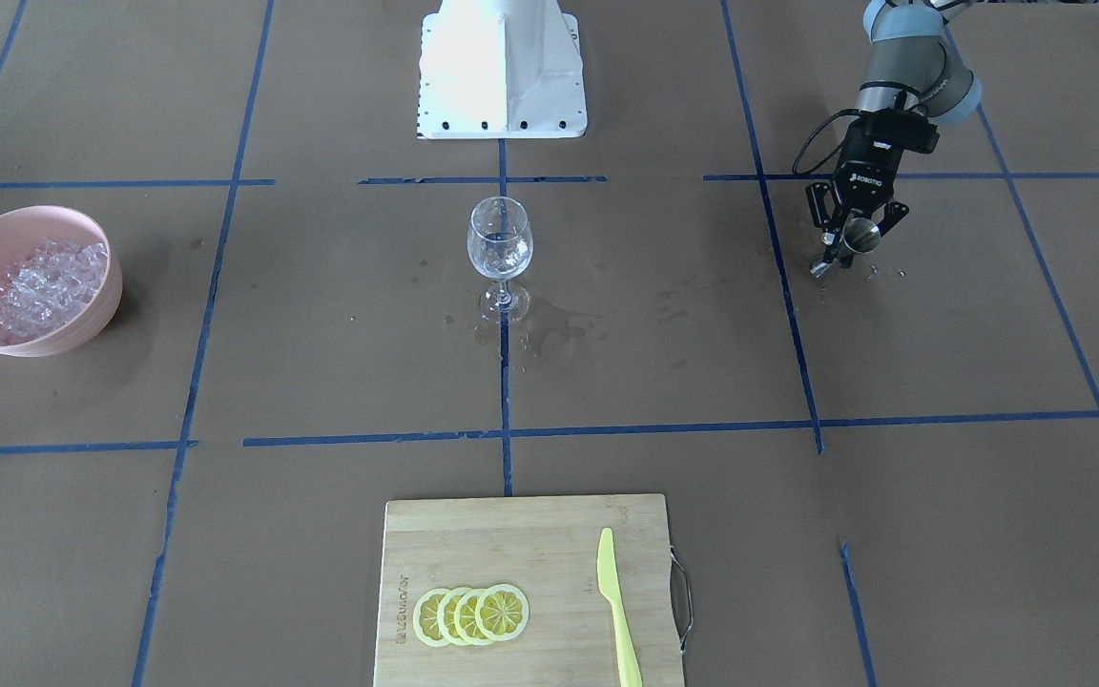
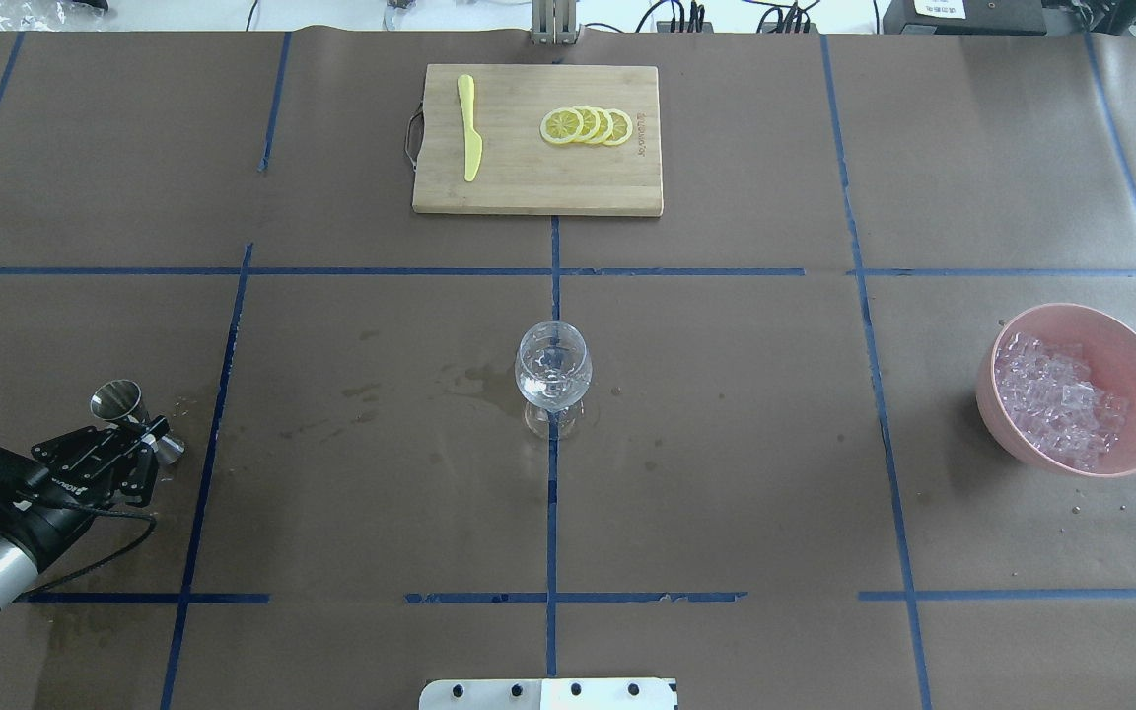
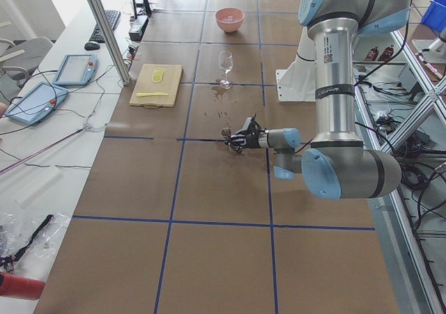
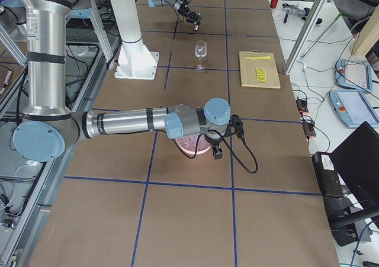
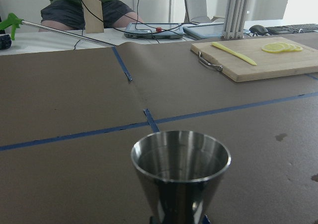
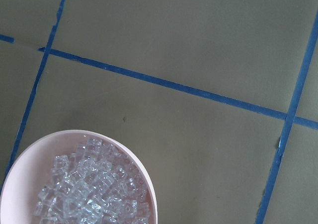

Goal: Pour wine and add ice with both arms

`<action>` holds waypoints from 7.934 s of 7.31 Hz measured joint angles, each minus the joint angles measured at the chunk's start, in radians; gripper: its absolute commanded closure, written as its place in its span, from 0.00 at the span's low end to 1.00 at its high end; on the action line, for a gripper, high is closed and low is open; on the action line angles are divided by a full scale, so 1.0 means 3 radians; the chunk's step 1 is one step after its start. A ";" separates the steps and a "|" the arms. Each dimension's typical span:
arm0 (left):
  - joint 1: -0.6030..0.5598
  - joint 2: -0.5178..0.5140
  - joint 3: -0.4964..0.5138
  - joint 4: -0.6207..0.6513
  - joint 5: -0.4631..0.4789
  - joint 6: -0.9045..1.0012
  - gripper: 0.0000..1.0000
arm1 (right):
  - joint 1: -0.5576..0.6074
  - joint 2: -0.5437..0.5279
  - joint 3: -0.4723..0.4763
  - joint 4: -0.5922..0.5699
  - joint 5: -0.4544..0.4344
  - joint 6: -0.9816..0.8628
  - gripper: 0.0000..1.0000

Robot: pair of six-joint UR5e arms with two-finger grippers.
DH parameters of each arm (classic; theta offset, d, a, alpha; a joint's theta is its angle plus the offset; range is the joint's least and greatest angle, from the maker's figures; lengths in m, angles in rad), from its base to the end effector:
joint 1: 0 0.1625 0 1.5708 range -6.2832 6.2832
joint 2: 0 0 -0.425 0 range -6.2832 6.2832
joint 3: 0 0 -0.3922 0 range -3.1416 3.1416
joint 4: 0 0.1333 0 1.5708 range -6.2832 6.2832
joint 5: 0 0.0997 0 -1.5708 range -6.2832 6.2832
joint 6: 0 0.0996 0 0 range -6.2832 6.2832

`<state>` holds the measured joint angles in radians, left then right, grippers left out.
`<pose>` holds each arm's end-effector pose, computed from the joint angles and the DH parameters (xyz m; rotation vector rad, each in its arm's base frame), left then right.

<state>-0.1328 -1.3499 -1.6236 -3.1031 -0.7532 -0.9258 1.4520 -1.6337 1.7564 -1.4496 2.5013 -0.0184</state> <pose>0.3501 -0.2546 0.5592 1.1023 0.9132 -0.1354 -0.0031 -0.4766 0.5723 0.1796 -0.9378 -0.2401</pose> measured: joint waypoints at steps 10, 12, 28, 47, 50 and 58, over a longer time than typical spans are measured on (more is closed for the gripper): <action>0.0090 0.0011 -0.0001 0.0004 -0.0015 0.0000 0.01 | -0.0003 0.0000 0.0016 0.0004 0.0002 0.0020 0.00; 0.0085 0.0240 -0.0181 0.0029 -0.0312 0.0029 0.01 | -0.0003 0.0000 0.0018 0.0004 0.0002 0.0033 0.00; -0.2998 0.0701 -0.0555 0.0537 -0.4741 0.0643 0.00 | -0.1412 -0.0352 0.0154 0.0818 -0.0602 0.2212 1.00; -0.4589 -0.0476 -0.0506 0.4392 -0.5479 0.3256 0.00 | -0.2908 0.2100 0.0861 -0.0049 -0.1981 0.4832 1.00; -0.4613 -0.0397 -0.0578 0.4378 -0.5580 0.3285 0.00 | -0.3056 0.2471 0.0670 -0.0163 -0.2147 0.5052 1.00; -0.4655 -0.0287 -0.0748 0.4376 -0.5400 0.3196 0.00 | -0.2835 0.2159 0.0801 -0.0169 -0.1928 0.4847 0.00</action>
<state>-1.5293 -1.4359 -1.8480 -1.7901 -2.3733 0.0329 0.6016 -0.9860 1.9966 -1.5003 1.9229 1.4357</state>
